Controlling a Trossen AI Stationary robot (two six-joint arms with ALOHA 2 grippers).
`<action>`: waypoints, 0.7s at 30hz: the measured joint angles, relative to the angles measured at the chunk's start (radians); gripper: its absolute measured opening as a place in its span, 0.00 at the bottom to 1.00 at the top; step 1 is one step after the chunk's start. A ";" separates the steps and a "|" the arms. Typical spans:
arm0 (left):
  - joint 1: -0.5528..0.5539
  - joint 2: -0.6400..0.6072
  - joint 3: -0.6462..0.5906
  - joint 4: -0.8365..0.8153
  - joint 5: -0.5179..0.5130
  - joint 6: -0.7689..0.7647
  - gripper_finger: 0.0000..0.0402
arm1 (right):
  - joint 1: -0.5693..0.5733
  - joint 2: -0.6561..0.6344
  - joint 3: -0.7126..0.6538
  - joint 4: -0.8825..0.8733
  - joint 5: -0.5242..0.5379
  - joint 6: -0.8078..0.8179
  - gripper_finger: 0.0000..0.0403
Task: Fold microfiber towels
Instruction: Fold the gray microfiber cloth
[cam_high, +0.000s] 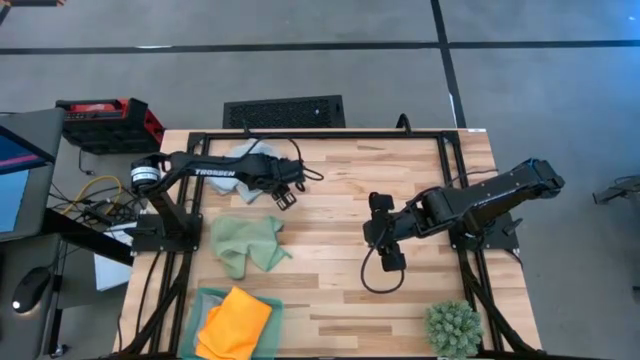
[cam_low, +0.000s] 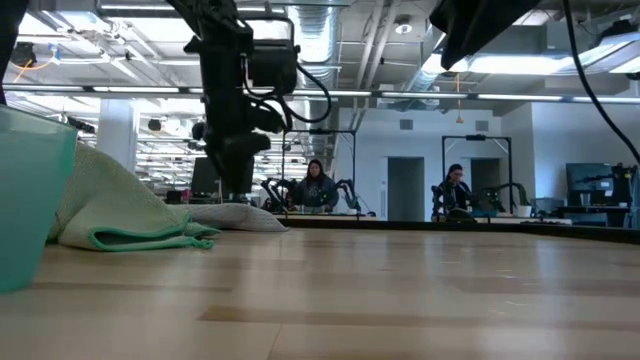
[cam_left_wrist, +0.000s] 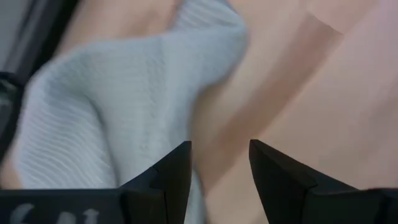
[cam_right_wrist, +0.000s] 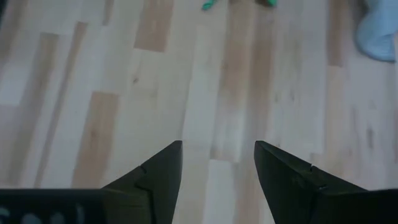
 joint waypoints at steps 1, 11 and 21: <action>0.002 0.000 -0.004 0.011 -0.024 0.005 0.38 | 0.000 0.000 0.000 0.000 0.013 0.000 0.55; 0.070 -0.001 -0.068 0.092 -0.024 0.026 0.38 | 0.000 0.000 0.000 0.003 0.048 -0.003 0.55; 0.121 -0.001 -0.117 0.178 0.034 0.102 0.38 | 0.000 0.000 0.000 -0.010 0.045 -0.011 0.55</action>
